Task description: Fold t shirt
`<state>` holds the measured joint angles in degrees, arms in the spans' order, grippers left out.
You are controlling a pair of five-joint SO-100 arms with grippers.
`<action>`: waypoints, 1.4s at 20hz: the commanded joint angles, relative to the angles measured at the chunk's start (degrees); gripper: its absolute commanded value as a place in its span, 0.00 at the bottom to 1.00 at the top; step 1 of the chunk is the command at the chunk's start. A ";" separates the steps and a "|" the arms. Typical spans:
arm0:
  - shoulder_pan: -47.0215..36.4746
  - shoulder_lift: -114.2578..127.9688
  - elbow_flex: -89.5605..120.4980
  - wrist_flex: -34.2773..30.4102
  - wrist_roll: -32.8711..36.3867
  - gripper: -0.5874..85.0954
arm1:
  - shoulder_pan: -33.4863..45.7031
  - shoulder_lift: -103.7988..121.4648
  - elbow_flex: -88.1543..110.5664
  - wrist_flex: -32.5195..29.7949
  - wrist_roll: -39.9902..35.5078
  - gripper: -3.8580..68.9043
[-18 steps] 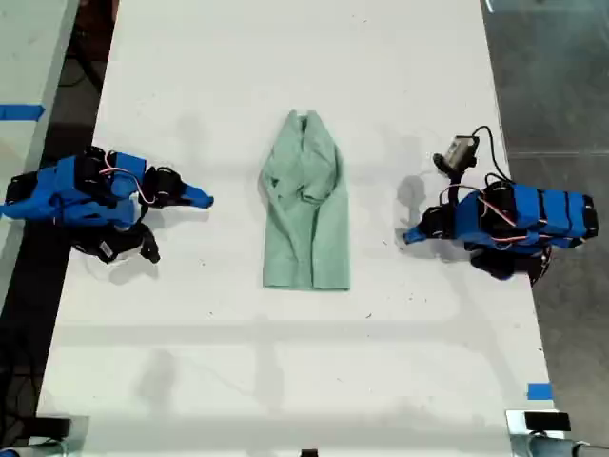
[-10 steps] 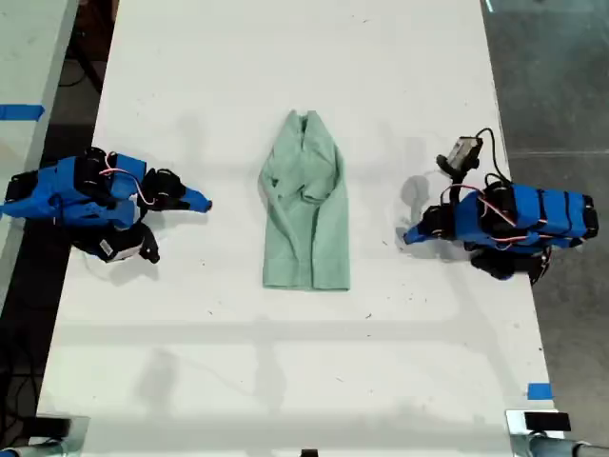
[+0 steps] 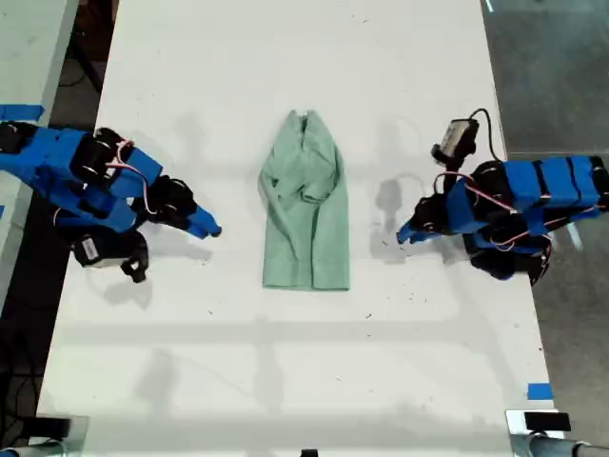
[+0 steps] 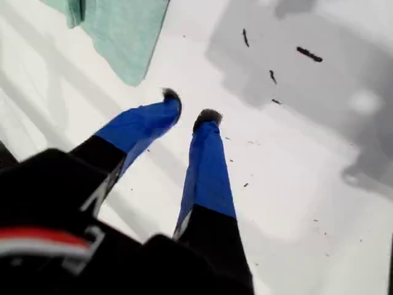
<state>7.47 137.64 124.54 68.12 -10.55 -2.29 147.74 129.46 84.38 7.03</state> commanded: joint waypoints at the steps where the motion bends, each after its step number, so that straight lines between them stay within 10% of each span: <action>1: 2.90 -25.40 -26.81 3.87 1.14 0.25 | -4.04 -24.61 -22.41 0.79 1.14 0.45; 13: -0.35 -67.50 -47.37 -2.90 3.25 0.27 | -9.58 -51.42 -45.44 -1.05 -0.97 0.46; 17: -0.44 -75.59 -55.90 -0.44 4.04 0.01 | -10.20 -55.46 -47.55 -1.14 -0.88 0.46; 23: -0.09 -76.03 -57.48 0.62 4.31 0.01 | -9.32 -61.96 -47.29 -4.13 -1.14 0.45; 28: 0.09 -75.76 -57.57 0.88 4.39 0.01 | -7.38 -69.26 -47.64 -9.05 -4.04 0.28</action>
<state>7.73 61.08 68.29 67.94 -6.77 -10.81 78.93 85.25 76.38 4.13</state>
